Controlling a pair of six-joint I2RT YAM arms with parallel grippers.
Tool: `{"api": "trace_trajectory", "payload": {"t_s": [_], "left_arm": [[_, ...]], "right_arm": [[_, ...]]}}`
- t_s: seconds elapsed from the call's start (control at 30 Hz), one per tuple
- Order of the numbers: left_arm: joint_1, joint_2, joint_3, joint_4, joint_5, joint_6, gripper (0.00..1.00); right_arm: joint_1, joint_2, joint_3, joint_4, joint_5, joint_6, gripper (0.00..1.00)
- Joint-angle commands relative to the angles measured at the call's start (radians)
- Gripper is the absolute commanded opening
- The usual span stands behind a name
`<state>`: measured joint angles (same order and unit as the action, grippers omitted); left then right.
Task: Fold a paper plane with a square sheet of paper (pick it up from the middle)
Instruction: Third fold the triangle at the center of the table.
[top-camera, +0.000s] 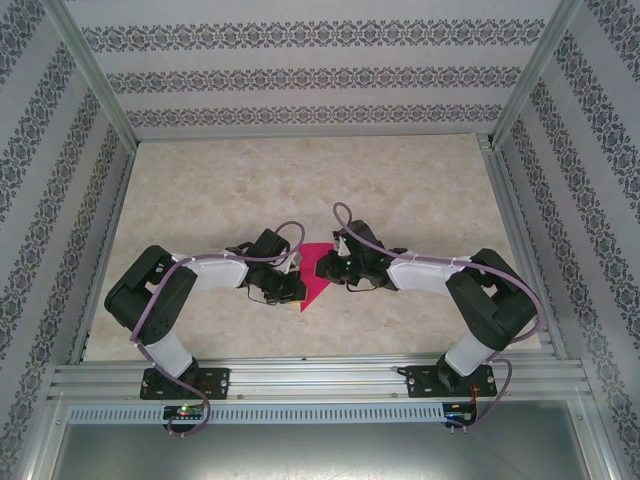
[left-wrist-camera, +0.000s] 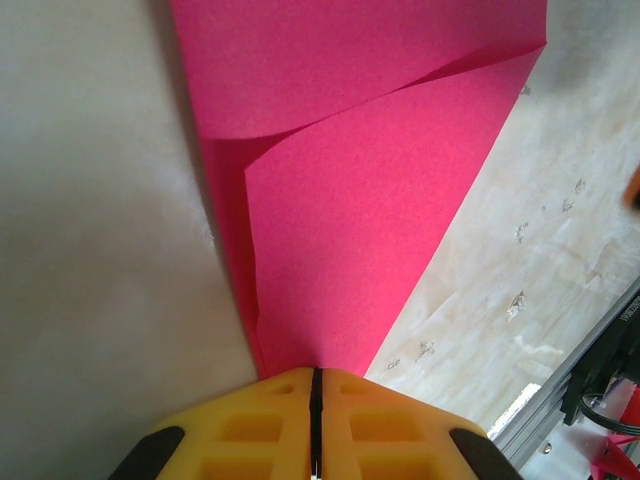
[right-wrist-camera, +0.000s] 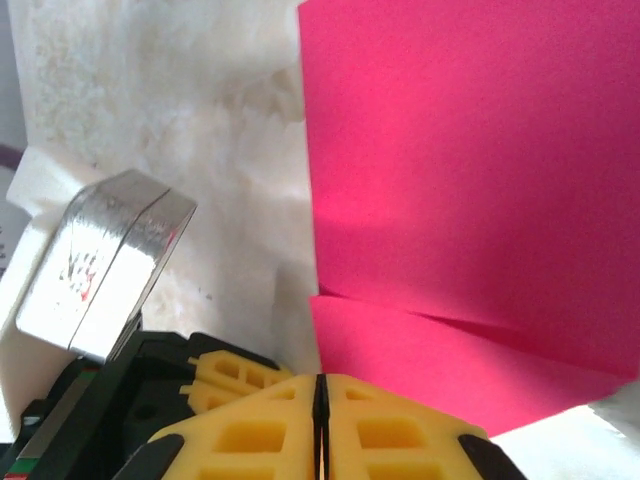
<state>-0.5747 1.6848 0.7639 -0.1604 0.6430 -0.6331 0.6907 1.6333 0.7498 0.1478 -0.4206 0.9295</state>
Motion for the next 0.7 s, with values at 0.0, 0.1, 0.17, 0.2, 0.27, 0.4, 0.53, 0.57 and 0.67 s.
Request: {"api": "trace_trajectory", "payload": {"t_s": [0.0,0.1,0.17,0.2,0.27,0.4,0.53,0.57,0.67], "left_arm": [[0.007,0.036,-0.001,-0.082,-0.078,0.033,0.1],[0.007,0.033,0.004,-0.097,-0.095,0.039,0.09],[0.007,0.032,0.006,-0.118,-0.118,0.043,0.08],[0.007,0.034,0.005,-0.124,-0.128,0.044,0.07],[0.007,0.035,0.001,-0.131,-0.14,0.046,0.05],[0.007,0.034,-0.011,-0.146,-0.172,0.052,0.04],[0.007,0.039,-0.011,-0.172,-0.2,0.07,0.02],[0.007,0.039,-0.012,-0.177,-0.208,0.072,0.01],[0.006,0.038,-0.013,-0.183,-0.215,0.078,0.01]], "right_arm": [[0.025,0.05,-0.019,0.069,-0.016,0.038,0.09],[0.019,0.095,-0.041,0.112,0.0,0.057,0.08],[0.013,0.125,-0.059,0.151,0.001,0.064,0.08],[0.007,0.142,-0.065,0.16,-0.001,0.071,0.08],[0.002,0.162,-0.085,0.195,0.004,0.076,0.07],[-0.027,0.176,-0.109,0.216,0.01,0.072,0.08],[-0.064,0.155,-0.11,0.214,-0.004,0.057,0.09],[-0.074,0.147,-0.107,0.209,-0.004,0.043,0.09],[-0.12,0.143,-0.102,0.197,-0.008,0.022,0.09]]}}
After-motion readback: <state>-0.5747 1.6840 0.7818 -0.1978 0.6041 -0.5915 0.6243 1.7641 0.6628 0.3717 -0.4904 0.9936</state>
